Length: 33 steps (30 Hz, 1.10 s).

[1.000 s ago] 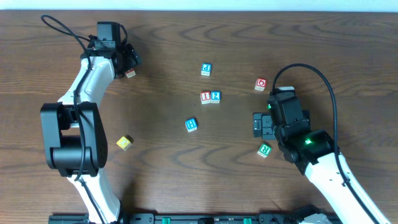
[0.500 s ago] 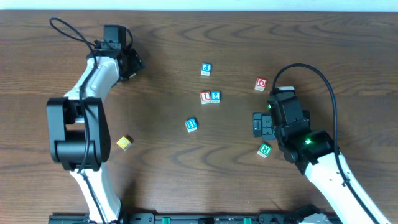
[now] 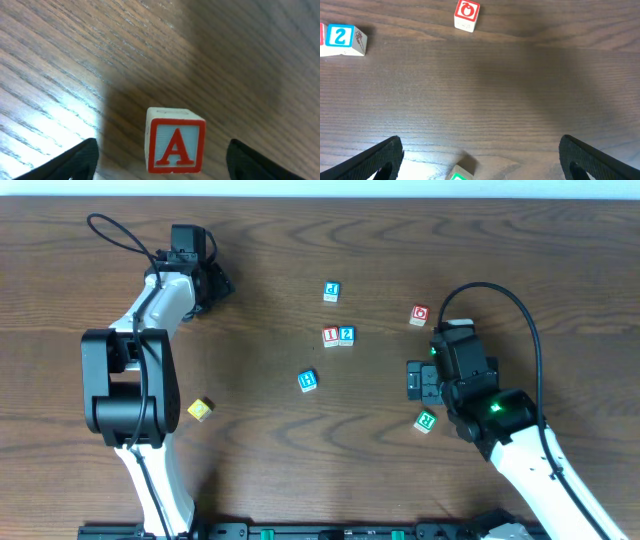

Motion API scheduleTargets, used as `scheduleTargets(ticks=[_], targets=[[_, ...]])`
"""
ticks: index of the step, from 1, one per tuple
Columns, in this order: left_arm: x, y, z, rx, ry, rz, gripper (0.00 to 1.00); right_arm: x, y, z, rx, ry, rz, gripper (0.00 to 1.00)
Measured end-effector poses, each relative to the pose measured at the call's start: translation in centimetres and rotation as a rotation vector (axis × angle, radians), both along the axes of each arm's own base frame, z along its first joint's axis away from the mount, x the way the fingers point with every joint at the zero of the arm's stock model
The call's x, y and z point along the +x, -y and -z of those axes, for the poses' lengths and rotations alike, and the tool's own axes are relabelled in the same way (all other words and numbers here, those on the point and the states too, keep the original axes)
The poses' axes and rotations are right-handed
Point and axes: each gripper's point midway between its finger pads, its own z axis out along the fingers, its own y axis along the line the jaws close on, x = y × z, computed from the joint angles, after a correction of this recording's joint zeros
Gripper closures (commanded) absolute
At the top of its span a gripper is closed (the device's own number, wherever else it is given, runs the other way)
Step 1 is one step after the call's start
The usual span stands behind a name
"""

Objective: Spell out Ai2
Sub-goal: 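Close the left gripper on the A block and lift it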

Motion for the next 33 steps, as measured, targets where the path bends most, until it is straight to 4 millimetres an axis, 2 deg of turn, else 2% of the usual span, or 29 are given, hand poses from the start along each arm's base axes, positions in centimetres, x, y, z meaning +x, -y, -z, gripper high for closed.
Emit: scheduleTargets(ticks=[13,17,23,33], targets=[[-0.02,0.01,0.90,-0.002,-0.012,-0.003,0.40,0.00,0.00,0.00,0.000,0.000,0.000,0.01],[-0.02,0.01,0.90,-0.002,-0.012,-0.003,0.48,0.00,0.00,0.00,0.000,0.000,0.000,0.01],[-0.02,0.01,0.90,-0.002,-0.012,-0.003,0.51,0.00,0.00,0.00,0.000,0.000,0.000,0.01],[-0.03,0.01,0.90,-0.003,-0.012,-0.005,0.64,0.00,0.00,0.00,0.000,0.000,0.000,0.01]])
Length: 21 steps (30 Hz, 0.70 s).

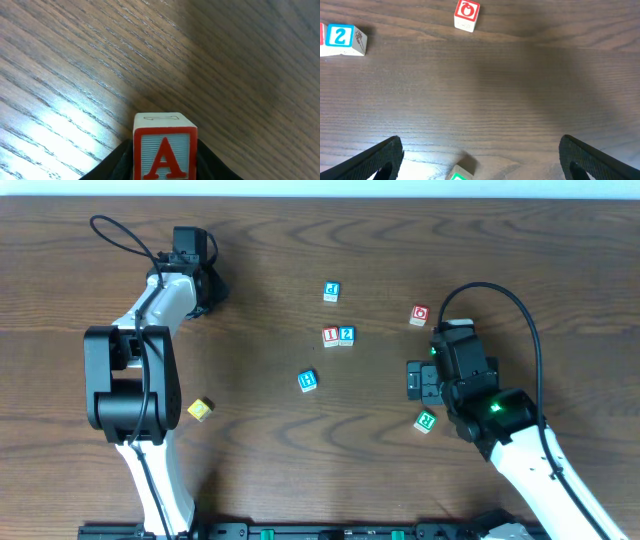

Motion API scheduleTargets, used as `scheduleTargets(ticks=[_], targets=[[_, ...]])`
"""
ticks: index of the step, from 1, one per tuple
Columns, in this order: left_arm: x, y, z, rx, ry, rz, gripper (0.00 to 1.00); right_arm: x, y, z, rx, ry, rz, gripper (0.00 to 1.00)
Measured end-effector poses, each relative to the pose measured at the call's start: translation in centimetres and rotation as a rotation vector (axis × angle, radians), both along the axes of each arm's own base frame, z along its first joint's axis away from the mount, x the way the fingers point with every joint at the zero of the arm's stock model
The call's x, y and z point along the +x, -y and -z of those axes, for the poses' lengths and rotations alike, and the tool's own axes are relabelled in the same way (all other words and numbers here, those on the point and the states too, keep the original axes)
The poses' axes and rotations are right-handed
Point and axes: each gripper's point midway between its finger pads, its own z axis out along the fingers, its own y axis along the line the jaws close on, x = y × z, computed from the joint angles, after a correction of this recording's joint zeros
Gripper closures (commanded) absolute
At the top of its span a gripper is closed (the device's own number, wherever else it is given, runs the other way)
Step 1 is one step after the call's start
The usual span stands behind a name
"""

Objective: Spell out Ai2
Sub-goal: 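Close the left gripper on the A block and lift it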

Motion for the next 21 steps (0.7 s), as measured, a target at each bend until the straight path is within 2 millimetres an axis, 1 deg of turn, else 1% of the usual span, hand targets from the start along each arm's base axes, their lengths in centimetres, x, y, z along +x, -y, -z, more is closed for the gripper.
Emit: scheduleTargets(ticks=[7,13,21], targets=[[-0.06,0.00,0.03,0.000,-0.003,0.000,0.65,0.00,0.00,0.00,0.000,0.000,0.000,0.01],[-0.43,-0.04,0.08,0.001,-0.021,-0.001,0.67,0.00,0.00,0.00,0.000,0.000,0.000,0.01],[-0.91,-0.03,0.10,0.002,-0.047,0.000,0.67,0.00,0.01,0.00,-0.001,0.000,0.000,0.01]])
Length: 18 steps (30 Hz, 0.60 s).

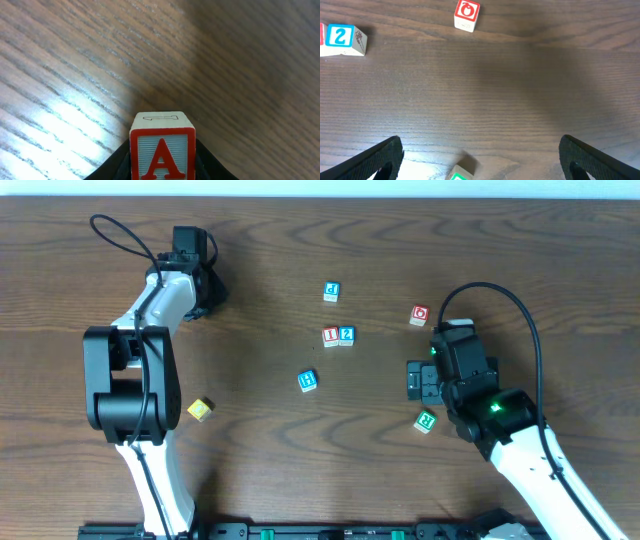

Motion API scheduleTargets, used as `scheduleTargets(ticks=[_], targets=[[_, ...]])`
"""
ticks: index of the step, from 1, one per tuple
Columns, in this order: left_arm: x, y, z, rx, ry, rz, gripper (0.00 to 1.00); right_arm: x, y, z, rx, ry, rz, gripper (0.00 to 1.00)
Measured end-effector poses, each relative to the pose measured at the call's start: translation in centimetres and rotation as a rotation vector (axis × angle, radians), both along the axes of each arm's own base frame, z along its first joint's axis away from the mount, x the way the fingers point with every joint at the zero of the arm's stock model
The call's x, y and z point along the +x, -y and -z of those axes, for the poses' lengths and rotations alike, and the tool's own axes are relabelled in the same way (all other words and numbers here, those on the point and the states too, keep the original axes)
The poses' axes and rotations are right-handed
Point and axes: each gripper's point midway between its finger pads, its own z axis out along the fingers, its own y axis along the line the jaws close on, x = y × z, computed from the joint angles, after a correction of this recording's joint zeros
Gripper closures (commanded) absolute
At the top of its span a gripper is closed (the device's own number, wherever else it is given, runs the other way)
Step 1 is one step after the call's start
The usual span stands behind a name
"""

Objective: Spell out Ai2
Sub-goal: 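Close the left gripper on the A block and lift it, then carry the A block right to the left of the I block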

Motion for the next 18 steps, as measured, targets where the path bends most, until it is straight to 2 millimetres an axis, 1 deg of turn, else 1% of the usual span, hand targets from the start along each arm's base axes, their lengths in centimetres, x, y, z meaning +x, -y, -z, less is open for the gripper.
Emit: scheduleTargets(ticks=[5,8,11,14,18], targets=[[-1.0,0.3,0.0,0.009,-0.051,0.020,0.68,0.0,0.0,0.0,0.001,0.000,0.000,0.01],[-1.6,0.9,-0.1,0.016,-0.085,0.052,0.68,0.0,0.0,0.0,0.001,0.000,0.000,0.01],[-2.1,1.9,-0.4,0.025,-0.113,0.097,0.70,0.0,0.0,0.0,0.000,0.000,0.000,0.01],[-2.6,3.8,-0.9,0.036,-0.141,0.160,0.74,0.0,0.0,0.0,0.000,0.000,0.000,0.01],[-4.0,5.5,-0.8,0.043,-0.195,0.208,0.75,0.0,0.0,0.0,0.000,0.000,0.000,0.01]])
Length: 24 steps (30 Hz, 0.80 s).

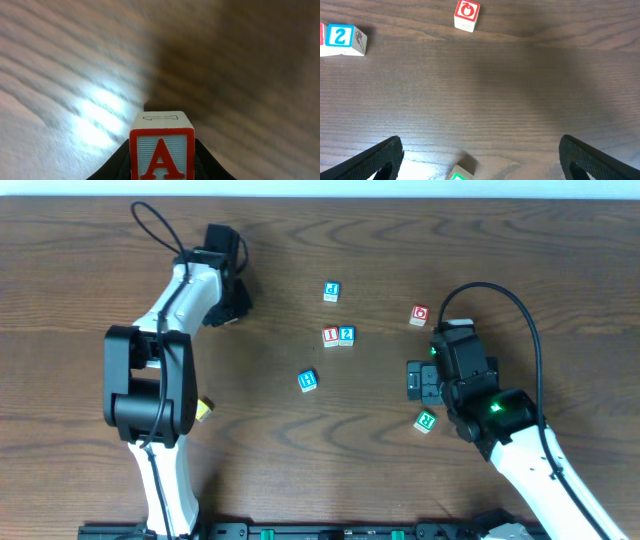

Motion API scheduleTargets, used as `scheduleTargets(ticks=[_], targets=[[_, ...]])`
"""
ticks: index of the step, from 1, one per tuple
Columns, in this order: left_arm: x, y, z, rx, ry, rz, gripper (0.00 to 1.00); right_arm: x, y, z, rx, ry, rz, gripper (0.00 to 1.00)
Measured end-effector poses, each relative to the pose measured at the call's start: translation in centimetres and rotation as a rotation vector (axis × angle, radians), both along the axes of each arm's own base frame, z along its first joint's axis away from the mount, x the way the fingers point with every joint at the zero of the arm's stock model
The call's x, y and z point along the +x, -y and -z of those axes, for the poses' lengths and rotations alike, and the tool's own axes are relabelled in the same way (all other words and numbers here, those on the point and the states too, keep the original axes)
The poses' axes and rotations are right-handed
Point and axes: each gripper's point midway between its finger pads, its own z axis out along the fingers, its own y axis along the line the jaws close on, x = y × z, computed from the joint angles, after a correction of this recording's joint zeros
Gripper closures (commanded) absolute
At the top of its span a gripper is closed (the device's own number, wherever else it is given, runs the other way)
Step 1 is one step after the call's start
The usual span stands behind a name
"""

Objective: Spell out Ai2
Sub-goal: 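Carry the A block right to the left of the I block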

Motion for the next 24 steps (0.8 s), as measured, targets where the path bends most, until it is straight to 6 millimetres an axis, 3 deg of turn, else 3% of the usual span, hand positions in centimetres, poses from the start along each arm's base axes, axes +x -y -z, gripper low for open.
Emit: scheduleTargets(ticks=[15,24], targets=[[-2.5,7.6,0.1,0.013,-0.037,0.208,0.75,0.0,0.0,0.0,0.000,0.000,0.000,0.01],[-3.4,10.4,0.2,-0.031,-0.047,0.257,0.75,0.0,0.0,0.0,0.000,0.000,0.000,0.01]])
